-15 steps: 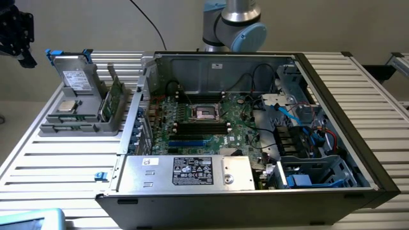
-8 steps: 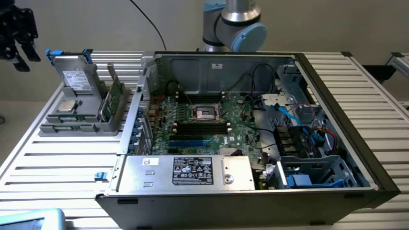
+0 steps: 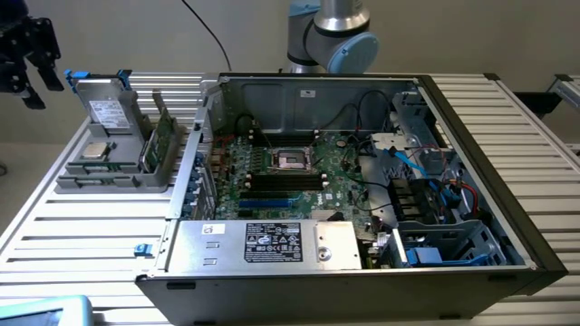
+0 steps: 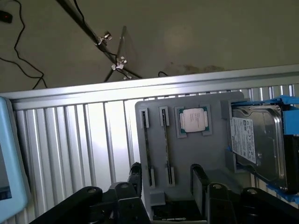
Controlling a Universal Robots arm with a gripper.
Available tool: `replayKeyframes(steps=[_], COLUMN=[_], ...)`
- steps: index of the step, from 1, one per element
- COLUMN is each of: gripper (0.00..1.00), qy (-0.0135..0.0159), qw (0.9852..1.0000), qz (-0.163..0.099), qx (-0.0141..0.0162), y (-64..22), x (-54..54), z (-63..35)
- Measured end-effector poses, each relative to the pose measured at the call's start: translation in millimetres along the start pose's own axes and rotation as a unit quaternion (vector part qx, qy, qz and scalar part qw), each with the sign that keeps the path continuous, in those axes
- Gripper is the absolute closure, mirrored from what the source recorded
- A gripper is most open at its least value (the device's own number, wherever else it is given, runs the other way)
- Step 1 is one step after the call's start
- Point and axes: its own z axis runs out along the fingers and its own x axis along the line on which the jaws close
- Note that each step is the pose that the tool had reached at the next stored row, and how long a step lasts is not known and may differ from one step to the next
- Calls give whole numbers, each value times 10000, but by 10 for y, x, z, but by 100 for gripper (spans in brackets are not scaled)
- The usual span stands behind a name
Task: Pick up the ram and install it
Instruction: 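Pick up the ram and move it above insertion slot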
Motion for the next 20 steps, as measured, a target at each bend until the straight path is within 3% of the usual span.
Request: replayKeyframes(steps=[20], gripper=[45], qy=[0], qw=[10000], qz=[-1], qx=[0], y=[-122], x=[-1], z=[359])
